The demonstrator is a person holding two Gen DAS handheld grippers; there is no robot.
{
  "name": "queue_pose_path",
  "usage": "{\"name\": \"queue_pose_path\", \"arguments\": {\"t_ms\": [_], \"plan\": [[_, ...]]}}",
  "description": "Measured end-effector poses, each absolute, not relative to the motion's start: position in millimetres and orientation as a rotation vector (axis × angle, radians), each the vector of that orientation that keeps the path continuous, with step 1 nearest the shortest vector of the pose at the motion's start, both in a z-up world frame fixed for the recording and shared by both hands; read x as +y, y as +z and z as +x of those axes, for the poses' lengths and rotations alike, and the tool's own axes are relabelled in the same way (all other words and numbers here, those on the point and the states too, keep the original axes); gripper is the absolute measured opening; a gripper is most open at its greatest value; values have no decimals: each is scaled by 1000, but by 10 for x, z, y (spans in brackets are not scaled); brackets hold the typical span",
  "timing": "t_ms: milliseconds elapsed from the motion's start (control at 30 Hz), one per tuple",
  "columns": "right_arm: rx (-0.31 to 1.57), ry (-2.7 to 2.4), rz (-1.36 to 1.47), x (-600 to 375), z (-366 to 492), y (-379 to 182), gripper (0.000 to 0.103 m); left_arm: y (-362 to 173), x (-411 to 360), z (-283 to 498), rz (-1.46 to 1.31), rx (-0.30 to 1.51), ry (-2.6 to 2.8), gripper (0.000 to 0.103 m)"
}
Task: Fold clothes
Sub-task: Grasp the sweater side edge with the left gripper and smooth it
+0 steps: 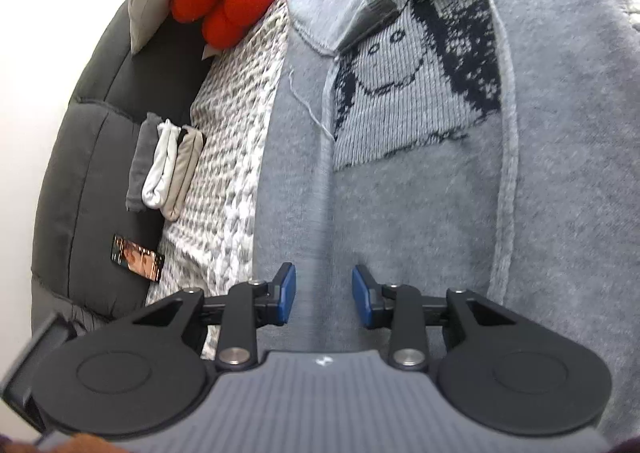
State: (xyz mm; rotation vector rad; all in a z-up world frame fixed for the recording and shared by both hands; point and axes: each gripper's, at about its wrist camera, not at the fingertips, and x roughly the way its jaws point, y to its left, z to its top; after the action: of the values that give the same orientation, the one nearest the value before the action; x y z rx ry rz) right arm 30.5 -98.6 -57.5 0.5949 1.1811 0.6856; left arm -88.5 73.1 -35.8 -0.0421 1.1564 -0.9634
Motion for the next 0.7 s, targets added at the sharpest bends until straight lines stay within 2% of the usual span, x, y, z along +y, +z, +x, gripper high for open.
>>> {"name": "queue_pose_path", "arguments": {"t_ms": [67, 267, 367, 433, 467, 500, 533, 633, 667, 700], "plan": [[1164, 676, 595, -976, 326, -560, 36, -325, 756, -917, -41, 1128, -960, 21], [1124, 661, 591, -919, 387, -578, 36, -313, 945, -811, -104, 1053, -828, 23], [1098, 660, 566, -837, 416, -597, 33, -331, 1073, -709, -146, 1026, -728, 25], [1081, 658, 550, -782, 435, -609, 27, -362, 1150, -636, -181, 1015, -670, 29], [1077, 656, 538, -751, 442, -620, 19, -383, 1172, -615, -192, 1019, -650, 30], [1081, 652, 522, -725, 446, -634, 6, -407, 1188, -599, -202, 1025, -633, 31], [1085, 653, 508, -727, 442, -626, 3, -424, 1186, -594, -205, 1034, -628, 31], [1091, 661, 472, -755, 421, -582, 3, -460, 1155, -598, -203, 1054, -629, 31], [1093, 664, 460, -765, 414, -567, 6, -455, 1146, -604, -197, 1050, -632, 32], [1095, 667, 448, -774, 407, -552, 16, -449, 1157, -592, -197, 1046, -634, 33]]}}
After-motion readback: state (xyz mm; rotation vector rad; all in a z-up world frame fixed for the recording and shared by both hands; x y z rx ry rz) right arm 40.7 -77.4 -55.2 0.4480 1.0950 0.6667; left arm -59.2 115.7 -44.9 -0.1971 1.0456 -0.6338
